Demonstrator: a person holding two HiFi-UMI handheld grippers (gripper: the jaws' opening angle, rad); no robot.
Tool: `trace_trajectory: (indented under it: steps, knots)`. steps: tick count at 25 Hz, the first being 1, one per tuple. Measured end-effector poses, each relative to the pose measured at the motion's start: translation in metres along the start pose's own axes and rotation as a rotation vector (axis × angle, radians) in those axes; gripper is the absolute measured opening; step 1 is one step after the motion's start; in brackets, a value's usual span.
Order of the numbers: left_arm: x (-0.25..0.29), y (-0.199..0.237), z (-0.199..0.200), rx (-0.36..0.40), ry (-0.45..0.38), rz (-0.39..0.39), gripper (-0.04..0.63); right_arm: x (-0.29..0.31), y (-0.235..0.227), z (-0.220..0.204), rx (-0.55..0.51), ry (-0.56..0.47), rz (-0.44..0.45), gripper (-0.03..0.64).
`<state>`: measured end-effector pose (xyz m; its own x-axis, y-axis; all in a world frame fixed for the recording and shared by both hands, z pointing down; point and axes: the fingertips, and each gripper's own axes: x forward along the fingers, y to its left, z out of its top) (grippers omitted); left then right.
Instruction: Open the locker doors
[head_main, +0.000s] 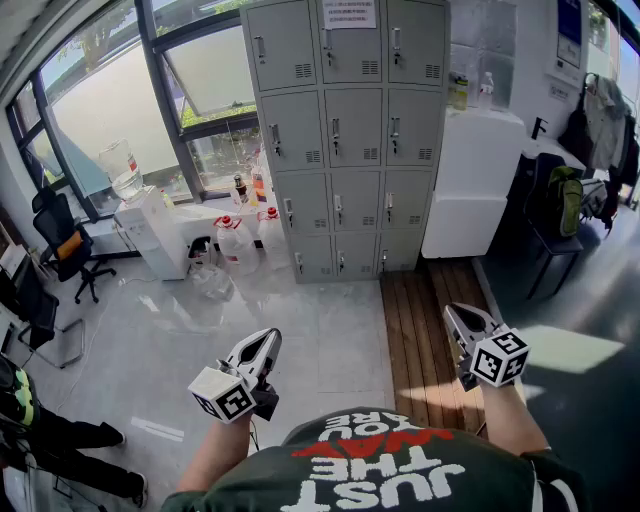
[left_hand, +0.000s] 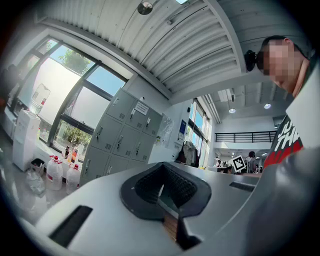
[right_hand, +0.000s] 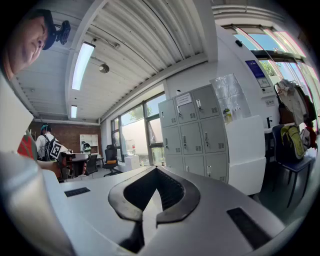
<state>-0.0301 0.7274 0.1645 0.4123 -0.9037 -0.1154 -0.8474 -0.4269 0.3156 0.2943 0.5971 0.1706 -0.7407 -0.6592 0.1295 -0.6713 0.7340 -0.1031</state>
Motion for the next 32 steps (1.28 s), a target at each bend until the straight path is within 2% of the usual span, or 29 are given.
trace_trajectory:
  steps: [18,25,29,32]
  knots:
    - [0.071,-0.053,-0.015,0.029,0.014,-0.037,-0.002,-0.034,-0.058,0.019,0.015,-0.052,0.03,0.034]
    - [0.117,-0.085,-0.036,0.005,0.036,-0.079,-0.002,-0.058,-0.099,0.007,0.021,-0.042,0.039,0.034]
    - [0.138,-0.083,-0.047,-0.016,0.066,-0.091,-0.002,-0.048,-0.116,-0.003,0.042,-0.033,0.041,0.034]
    - [0.154,-0.061,-0.047,-0.002,0.077,-0.092,-0.002,-0.021,-0.126,-0.008,0.044,-0.029,0.047,0.034]
